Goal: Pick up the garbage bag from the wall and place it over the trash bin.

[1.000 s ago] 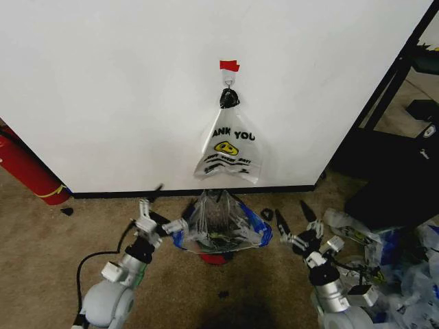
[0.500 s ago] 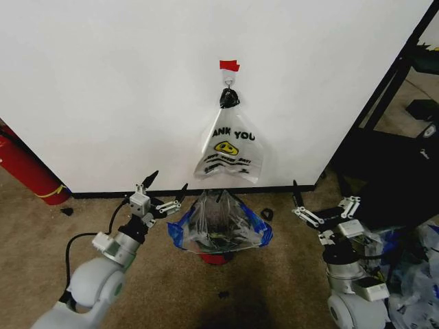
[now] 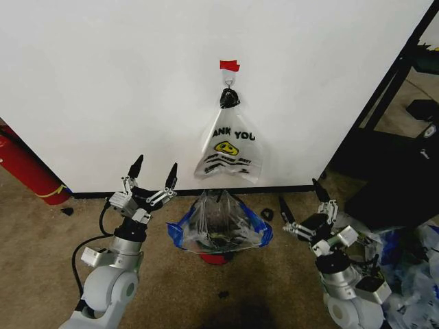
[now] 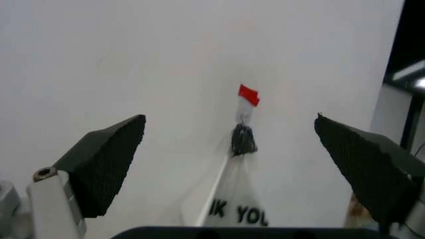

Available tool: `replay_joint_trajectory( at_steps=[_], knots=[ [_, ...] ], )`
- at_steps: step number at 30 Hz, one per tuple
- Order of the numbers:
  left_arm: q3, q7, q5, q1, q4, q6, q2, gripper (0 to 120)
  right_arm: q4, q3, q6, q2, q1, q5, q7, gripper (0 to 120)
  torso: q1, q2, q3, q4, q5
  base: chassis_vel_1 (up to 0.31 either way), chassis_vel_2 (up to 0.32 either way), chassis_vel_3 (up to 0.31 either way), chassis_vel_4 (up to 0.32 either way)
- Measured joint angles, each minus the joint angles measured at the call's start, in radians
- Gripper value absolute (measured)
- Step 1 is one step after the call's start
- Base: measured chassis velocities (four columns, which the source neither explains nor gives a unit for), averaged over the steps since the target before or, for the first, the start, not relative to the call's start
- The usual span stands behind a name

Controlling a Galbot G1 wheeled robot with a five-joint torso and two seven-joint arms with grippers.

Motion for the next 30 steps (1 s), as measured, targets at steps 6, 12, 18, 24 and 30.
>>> replay_joint_trajectory(
  at_steps=[6,12,18,24,30],
  knots=[
    [0.059,0.097,-0.074,-0.106,0.131,-0.013,0.124,100,0.034,0.046,-0.083,-0.03,0.011,0.136,0.179,100,0.0,0.0,0.0,-0.0002,-0.0006,0.0,0.0,0.0,0.0],
    [0.14,0.184,0.118,-0.191,0.292,-0.089,0.253,100,-0.117,0.063,-0.027,-0.043,0.058,-0.284,0.079,100,0.0,0.0,0.0,-0.0003,-0.0003,0.0,0.0,0.0,0.0],
    [0.46,0.284,0.137,-0.477,0.532,-0.092,0.356,100,-0.129,0.039,-0.009,-0.026,0.054,-0.337,0.09,100,0.0,0.0,0.0,-0.001,-0.0011,0.0,0.0,0.0,0.0],
    [0.718,0.298,0.189,-0.756,0.7,-0.02,0.326,100,-0.122,0.074,0.017,-0.01,0.006,-0.339,0.095,100,0.0,0.0,0.0,-0.0003,-0.0009,0.0,0.0,0.0,0.0],
    [0.847,0.3,0.225,-0.901,0.702,0.154,0.301,100,-0.112,0.107,0.031,0.007,-0.025,-0.36,0.104,100,0.0,0.0,0.0,-0.0005,-0.0004,0.0,0.0,0.0,0.0]
  ],
)
